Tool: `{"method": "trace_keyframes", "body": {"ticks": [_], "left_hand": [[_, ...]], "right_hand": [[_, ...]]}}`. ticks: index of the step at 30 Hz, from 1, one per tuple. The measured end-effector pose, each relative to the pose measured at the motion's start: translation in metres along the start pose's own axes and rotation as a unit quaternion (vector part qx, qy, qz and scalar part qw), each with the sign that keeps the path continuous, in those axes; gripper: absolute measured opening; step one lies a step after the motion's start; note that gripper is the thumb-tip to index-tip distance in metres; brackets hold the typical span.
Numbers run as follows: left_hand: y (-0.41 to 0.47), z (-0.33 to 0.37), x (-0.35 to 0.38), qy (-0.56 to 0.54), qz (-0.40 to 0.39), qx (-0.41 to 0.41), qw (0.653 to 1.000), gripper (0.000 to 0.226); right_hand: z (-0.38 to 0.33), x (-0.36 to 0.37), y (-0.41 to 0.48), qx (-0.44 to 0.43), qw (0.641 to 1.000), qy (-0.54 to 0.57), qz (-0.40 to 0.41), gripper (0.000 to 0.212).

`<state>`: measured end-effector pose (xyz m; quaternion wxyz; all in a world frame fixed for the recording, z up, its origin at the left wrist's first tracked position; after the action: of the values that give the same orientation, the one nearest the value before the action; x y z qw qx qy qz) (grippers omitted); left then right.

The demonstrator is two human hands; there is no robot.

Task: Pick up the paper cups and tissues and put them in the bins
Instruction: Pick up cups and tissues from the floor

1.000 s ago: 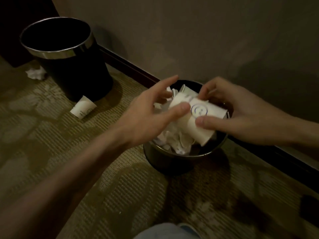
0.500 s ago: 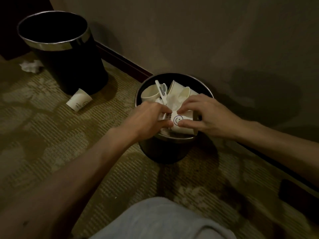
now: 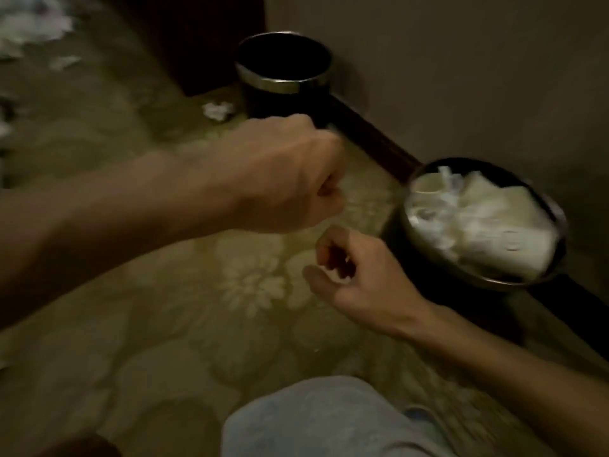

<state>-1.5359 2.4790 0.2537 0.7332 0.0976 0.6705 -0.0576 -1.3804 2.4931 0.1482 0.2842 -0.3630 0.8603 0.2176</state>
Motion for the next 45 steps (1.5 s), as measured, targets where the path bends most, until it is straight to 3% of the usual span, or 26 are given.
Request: {"method": "trace_keyframes", "body": {"ticks": [5,11,14,18,21,24,28,32,36,39,42,45], "left_hand": [[-0.19,-0.076,0.025,0.108,-0.14,-0.119,0.977,0.025],[-0.406,-0.102,0.108,0.024,-0.241,-0.354,0.903,0.026],[-0.484,-0.092,0.156,-0.055,-0.241,-0.461,0.853,0.045],[-0.538,-0.085,0.208,-0.104,-0.168,-0.56,0.804,0.083],[-0.552,-0.09,0.241,-0.179,-0.121,-0.619,0.755,0.09],[-0.562,-0.098,0.269,-0.248,-0.065,-0.661,0.706,0.087],[-0.568,-0.108,0.285,-0.268,-0.004,-0.69,0.672,0.095],[-0.567,-0.116,0.287,-0.358,0.052,-0.7,0.616,0.094],[-0.566,-0.129,0.274,-0.51,0.123,-0.683,0.508,0.052],[-0.558,-0.142,0.256,-0.584,0.211,-0.646,0.443,0.031],[-0.546,-0.167,0.242,-0.596,0.268,-0.628,0.421,0.015],[-0.535,-0.194,0.239,-0.57,0.255,-0.653,0.428,0.012]], "right_hand": [[-0.056,0.162,0.023,-0.068,0.974,0.057,-0.208,0.021],[-0.103,0.312,0.02,-0.142,0.884,-0.021,-0.445,0.027],[-0.119,0.362,0.016,-0.169,0.827,-0.078,-0.53,0.034],[-0.138,0.418,0.011,-0.138,0.767,-0.132,-0.612,0.045],[-0.148,0.456,0.002,-0.108,0.757,-0.134,-0.63,0.053],[-0.15,0.486,-0.002,-0.066,0.78,-0.141,-0.606,0.056],[-0.154,0.507,-0.003,-0.025,0.796,-0.169,-0.58,0.05],[-0.163,0.506,0.003,-0.032,0.78,-0.196,-0.594,0.045],[-0.173,0.495,0.012,-0.015,0.752,-0.196,-0.63,0.038],[-0.185,0.485,0.034,0.001,0.767,-0.177,-0.617,0.036],[-0.194,0.471,0.069,-0.018,0.776,-0.167,-0.608,0.032],[-0.191,0.462,0.108,-0.131,0.776,-0.245,-0.567,0.052]]}}
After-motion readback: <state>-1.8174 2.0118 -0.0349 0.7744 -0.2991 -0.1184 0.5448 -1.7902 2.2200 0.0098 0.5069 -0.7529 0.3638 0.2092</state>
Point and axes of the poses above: each hand's wrist, its own y-axis towards the middle knuckle, its own x-axis out of the palm, z = x × y, the point moved 1 cm from there along y, towards the middle knuckle
